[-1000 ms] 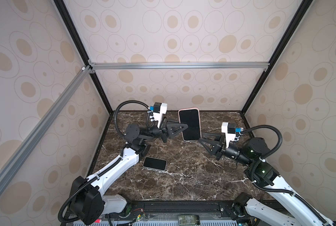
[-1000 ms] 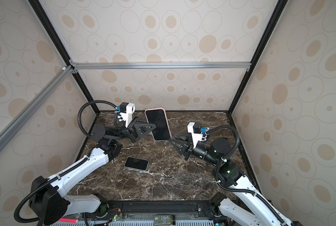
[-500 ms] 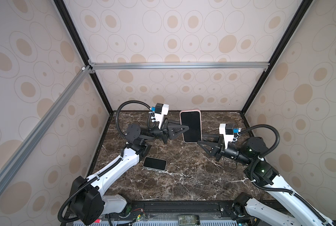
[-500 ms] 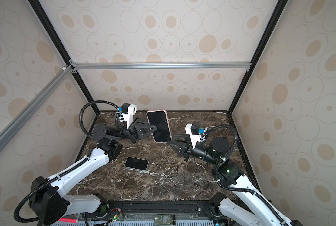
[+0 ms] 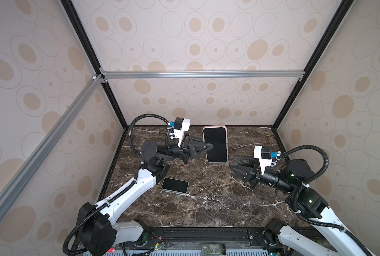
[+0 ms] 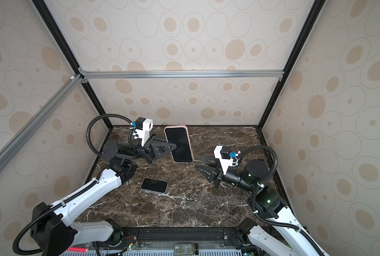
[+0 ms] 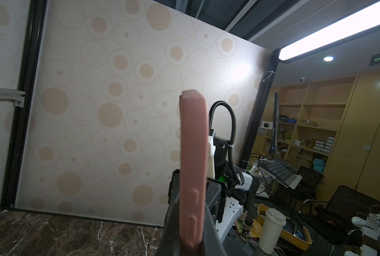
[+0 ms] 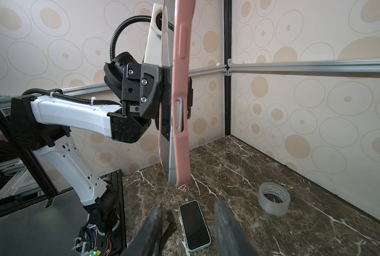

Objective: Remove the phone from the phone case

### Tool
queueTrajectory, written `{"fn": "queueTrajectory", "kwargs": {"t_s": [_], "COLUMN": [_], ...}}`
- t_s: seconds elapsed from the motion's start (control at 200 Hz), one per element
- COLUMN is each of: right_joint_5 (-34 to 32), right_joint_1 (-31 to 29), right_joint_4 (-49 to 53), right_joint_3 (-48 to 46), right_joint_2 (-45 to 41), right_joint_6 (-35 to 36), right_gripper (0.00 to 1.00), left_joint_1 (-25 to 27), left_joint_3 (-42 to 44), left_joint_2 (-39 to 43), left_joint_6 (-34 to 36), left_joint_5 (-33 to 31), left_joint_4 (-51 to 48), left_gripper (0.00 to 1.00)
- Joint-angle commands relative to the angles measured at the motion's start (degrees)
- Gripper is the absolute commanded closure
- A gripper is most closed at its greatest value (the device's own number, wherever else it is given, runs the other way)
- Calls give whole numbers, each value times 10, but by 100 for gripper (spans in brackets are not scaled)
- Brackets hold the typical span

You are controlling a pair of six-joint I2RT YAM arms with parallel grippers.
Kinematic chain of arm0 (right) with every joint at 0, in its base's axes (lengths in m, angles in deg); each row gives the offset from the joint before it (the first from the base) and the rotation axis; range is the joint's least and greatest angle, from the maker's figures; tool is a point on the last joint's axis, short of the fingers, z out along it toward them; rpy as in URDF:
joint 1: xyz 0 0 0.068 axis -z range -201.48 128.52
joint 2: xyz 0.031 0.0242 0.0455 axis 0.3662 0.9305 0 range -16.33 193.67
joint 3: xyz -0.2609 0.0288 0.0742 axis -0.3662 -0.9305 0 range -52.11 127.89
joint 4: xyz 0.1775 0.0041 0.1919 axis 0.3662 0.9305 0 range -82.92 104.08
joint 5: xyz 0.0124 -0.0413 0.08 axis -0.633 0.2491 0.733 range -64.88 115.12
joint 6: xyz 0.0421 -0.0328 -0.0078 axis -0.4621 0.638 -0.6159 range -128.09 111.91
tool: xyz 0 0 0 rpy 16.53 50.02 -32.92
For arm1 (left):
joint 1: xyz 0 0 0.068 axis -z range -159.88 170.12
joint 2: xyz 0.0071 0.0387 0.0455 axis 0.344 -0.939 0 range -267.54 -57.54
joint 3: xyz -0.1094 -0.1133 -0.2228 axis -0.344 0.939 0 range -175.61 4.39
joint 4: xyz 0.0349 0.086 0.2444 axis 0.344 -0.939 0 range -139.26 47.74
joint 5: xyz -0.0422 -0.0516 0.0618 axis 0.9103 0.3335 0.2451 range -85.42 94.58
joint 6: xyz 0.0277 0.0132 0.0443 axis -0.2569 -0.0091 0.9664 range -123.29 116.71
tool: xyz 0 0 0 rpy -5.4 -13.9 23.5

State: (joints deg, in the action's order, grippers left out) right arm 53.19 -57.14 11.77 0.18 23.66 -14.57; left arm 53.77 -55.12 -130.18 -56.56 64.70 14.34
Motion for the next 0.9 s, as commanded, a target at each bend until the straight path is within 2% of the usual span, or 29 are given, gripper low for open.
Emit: {"fn": "queueTrajectory", "kwargs": {"t_s": [0.0, 0.315, 0.895], "right_joint_5": [4, 21, -50], "right_joint_1": [0, 0, 1], "right_joint_4": [-25, -60, -85], "right_joint_3": [12, 19, 9], "right_joint_2": [7, 31, 35], "right_joint_6": [-10, -33, -64], "right_gripper": [61, 61, 63], "left_joint_1": [1, 1, 3], "left_joint_3": [-29, -27, -19], "left_joint_2": [15, 14, 8], "left_joint_6": [-7, -14, -30], "left_joint_5": [-2, 1, 4], "left_joint_4": [42, 49, 71], "left_gripper": [100, 100, 100]}}
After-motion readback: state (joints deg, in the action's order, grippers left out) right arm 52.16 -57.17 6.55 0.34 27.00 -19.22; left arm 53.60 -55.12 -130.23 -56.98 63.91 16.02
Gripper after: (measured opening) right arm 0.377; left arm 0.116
